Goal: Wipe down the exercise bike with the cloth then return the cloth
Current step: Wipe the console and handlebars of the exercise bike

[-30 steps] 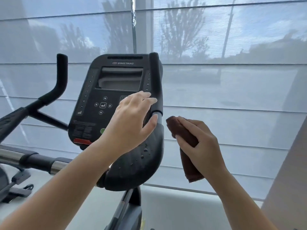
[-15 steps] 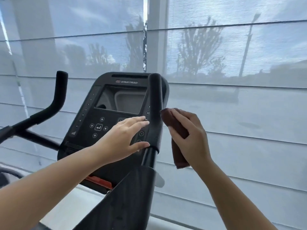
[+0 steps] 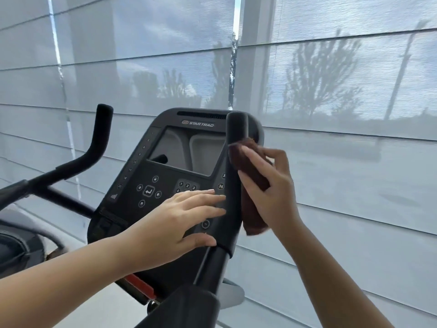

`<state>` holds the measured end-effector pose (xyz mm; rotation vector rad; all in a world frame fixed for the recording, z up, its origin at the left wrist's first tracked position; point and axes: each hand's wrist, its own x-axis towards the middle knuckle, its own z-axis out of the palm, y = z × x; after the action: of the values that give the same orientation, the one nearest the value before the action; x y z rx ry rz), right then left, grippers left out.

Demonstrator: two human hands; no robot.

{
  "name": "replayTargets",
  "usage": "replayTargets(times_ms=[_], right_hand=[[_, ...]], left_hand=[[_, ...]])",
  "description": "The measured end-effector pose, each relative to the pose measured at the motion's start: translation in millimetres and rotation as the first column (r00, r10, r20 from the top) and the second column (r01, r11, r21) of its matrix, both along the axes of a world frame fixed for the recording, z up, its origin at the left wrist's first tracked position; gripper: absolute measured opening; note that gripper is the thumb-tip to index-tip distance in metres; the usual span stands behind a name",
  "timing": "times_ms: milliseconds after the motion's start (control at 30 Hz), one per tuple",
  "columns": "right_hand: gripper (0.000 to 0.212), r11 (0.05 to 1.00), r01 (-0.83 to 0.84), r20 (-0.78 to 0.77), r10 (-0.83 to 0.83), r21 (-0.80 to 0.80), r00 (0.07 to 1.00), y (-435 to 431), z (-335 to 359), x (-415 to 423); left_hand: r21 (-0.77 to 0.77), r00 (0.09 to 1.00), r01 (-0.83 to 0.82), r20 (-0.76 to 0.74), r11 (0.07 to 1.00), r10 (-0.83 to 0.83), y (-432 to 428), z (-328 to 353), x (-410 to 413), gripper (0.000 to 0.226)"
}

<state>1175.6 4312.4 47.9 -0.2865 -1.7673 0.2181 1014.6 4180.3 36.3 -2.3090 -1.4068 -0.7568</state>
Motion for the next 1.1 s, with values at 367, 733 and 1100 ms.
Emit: replayTargets(times_ms=[367,733,1100], right_hand=[[0.041,0.999,0.039,-0.095,-0.038,0.016,0.995,15,33,-1],[0.046,0.963,-0.129,0.026,0.139,-0.235,0.990,-44,-70,27],[0.044,0.986,0.117,0.089,-0.106,-0.118,0.990,-8,49,0]], left_hand=[[-0.067,0.986,0.020,0.167,0.998,-0.008,0,-9,1,0.049],[-0.034,0.978,0.070,0.201,0.997,-0.062,-2,-9,4,0.044],[-0.125,0.949,0.125,0.305,0.984,-0.081,-6,-7,2,0.039]])
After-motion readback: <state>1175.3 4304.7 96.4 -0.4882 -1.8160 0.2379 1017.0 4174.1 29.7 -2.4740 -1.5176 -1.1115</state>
